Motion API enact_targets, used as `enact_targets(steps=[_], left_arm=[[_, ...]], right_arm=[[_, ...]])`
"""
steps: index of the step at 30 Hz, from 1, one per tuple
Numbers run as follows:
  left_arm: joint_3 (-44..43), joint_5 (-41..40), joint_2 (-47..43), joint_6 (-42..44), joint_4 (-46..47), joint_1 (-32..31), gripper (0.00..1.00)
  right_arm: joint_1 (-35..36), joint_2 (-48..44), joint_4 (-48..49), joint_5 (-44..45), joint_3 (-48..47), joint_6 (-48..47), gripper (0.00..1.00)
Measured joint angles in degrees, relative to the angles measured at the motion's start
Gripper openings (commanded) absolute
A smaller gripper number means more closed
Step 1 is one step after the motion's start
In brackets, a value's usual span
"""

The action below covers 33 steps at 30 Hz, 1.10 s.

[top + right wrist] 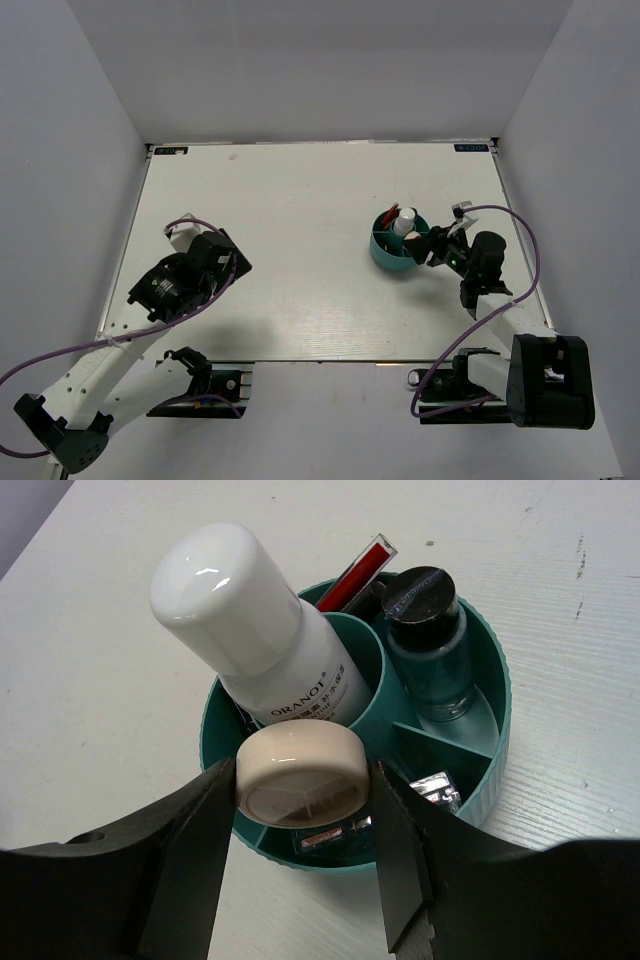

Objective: Organize the makeup

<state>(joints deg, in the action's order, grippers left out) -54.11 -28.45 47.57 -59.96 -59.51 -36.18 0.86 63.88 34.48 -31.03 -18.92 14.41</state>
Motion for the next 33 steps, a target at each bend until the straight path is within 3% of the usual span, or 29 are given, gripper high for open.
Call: enact_targets(steps=[8, 11, 33], left_arm=[[0.0, 0.0, 0.0, 0.0, 0.0, 0.0, 0.95], [0.0, 0.0, 0.0, 0.0, 0.0, 0.0, 0.95], [-0.1, 0.0, 0.0, 0.0, 0.0, 0.0, 0.95]], right_arm=[[0.0, 0.0, 0.0, 0.0, 0.0, -0.1, 0.52], [0.0, 0.0, 0.0, -0.1, 0.0, -0.1, 0.59], [0.0, 0.0, -0.1, -2.1, 0.0, -1.2, 0.76]])
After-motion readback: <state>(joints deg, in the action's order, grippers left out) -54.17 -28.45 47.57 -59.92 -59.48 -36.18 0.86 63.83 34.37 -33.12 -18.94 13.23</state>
